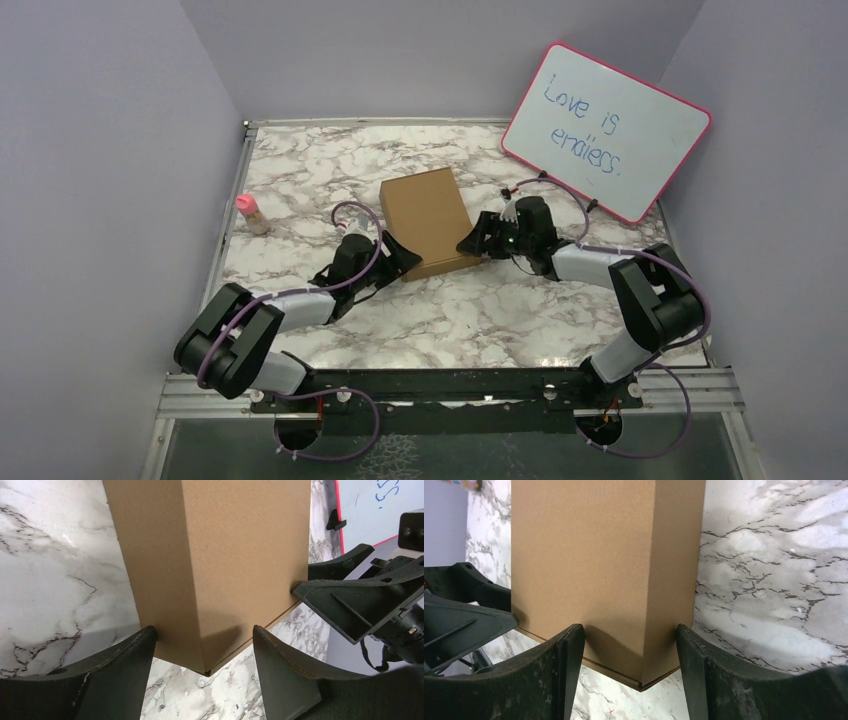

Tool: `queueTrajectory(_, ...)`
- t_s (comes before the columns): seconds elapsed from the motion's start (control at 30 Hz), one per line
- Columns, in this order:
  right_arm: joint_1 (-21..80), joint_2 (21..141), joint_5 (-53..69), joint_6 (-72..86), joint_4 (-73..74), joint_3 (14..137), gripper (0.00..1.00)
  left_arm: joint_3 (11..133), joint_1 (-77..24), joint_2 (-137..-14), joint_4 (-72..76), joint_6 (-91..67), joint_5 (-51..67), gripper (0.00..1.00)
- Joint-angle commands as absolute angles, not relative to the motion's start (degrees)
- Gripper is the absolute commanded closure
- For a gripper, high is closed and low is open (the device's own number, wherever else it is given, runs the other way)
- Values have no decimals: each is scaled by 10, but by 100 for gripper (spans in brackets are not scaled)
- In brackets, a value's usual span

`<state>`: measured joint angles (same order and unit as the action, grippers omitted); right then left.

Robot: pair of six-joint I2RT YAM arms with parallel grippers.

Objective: Fold the paper box

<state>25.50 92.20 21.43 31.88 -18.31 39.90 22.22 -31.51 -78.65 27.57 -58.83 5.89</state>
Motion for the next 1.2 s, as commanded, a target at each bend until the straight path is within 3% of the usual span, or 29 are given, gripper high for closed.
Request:
queueTrajectory(0.0,266,939,299,372,-244,372,31,234,-318,-825,383,-645,149,28)
queueTrajectory(0.27,287,931,317,414,-285,340,32,246,-320,-812,454,-699,169,28)
queueTrajectory(0.47,309,918,265,421,-284,326,33,248,-330,-773,457,-712,136,28)
queueTrajectory(0.73,298,875,142,345,-184,350,31,219,-329,-767,343,-629,74,29)
queueTrajectory(1.17,290,856,105,300,-129,375,26,186,-328,-705,228,-577,88,29)
